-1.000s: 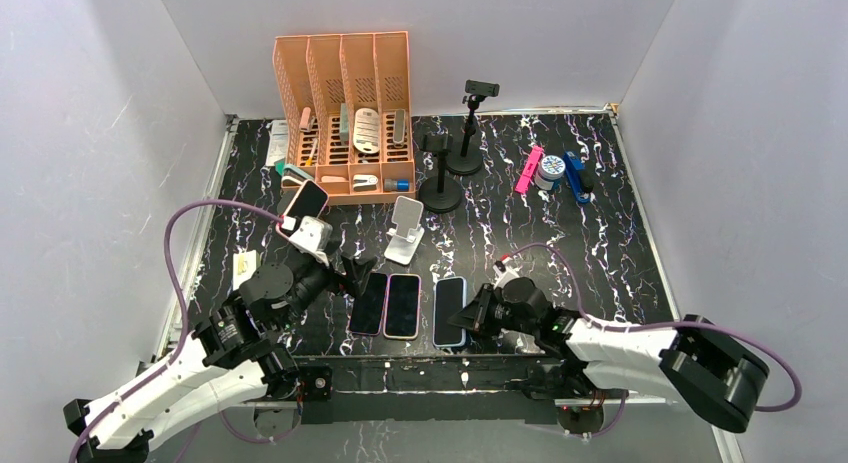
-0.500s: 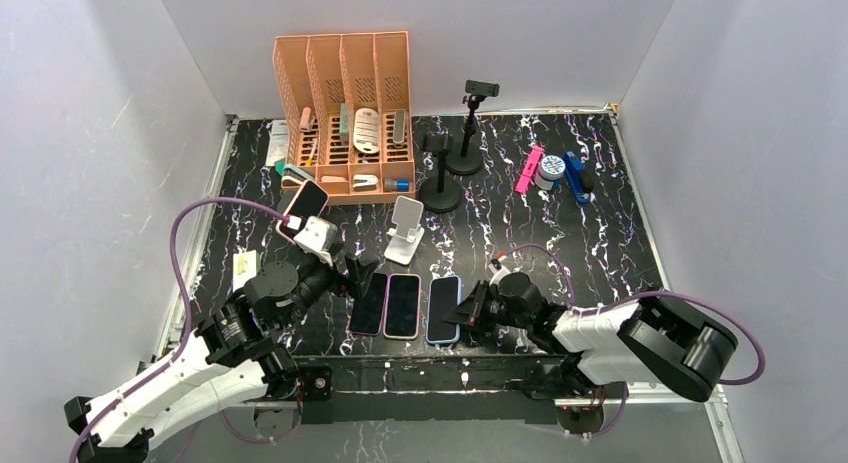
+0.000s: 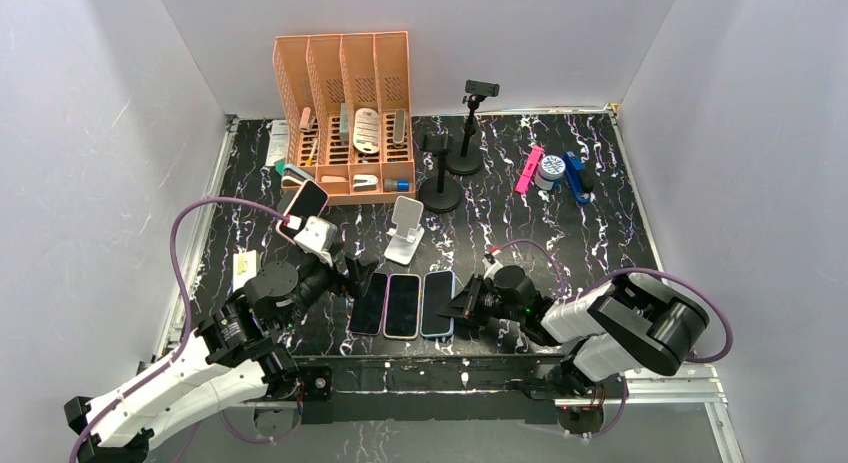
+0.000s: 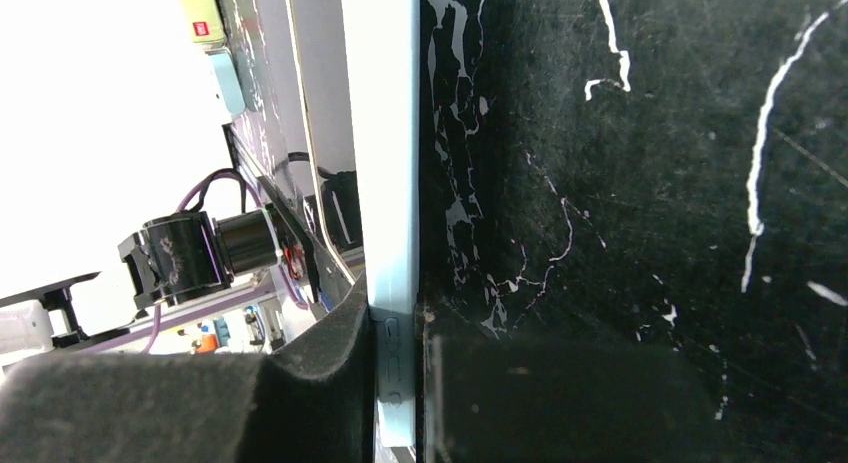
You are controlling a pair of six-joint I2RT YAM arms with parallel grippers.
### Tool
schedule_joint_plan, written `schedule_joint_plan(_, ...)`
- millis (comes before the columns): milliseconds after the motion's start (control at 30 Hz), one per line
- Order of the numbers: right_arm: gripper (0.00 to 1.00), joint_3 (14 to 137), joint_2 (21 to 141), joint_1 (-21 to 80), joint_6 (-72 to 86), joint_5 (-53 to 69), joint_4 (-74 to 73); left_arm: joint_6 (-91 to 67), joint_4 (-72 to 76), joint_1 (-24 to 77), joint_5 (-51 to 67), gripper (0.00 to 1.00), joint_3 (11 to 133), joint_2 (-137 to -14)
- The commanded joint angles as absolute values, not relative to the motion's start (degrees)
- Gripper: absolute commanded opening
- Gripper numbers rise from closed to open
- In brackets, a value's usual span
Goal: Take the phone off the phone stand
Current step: Place the phone at the center of the board.
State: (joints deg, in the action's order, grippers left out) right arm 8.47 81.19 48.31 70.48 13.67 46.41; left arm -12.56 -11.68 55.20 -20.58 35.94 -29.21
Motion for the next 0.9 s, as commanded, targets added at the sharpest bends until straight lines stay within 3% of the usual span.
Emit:
schedule_joint_plan(0, 0.15, 9.9, 82.2, 47.9, 70.1, 13.0, 48.6, -12.2, -12.3, 55.1, -21.4, 0.78, 35.8, -29.0)
schedule_joint_plan(133, 0.36, 9.2, 80.0, 48.0, 69.2, 12.0, 45.5, -12.3, -12.3, 55.1, -21.5, 0.78, 35.9, -28.7)
schedule_joint_plan(300, 0.48, 9.1, 76.5, 47.9, 67.9, 10.1, 40.6, -12.3, -12.3, 55.1, -21.5, 0.78, 35.8, -28.5)
schedule_joint_plan(867, 0.52, 8.4, 70.7, 48.0, 65.2, 9.2, 32.0, -12.4, -12.4, 55.1, -21.5, 0.78, 35.9, -28.5)
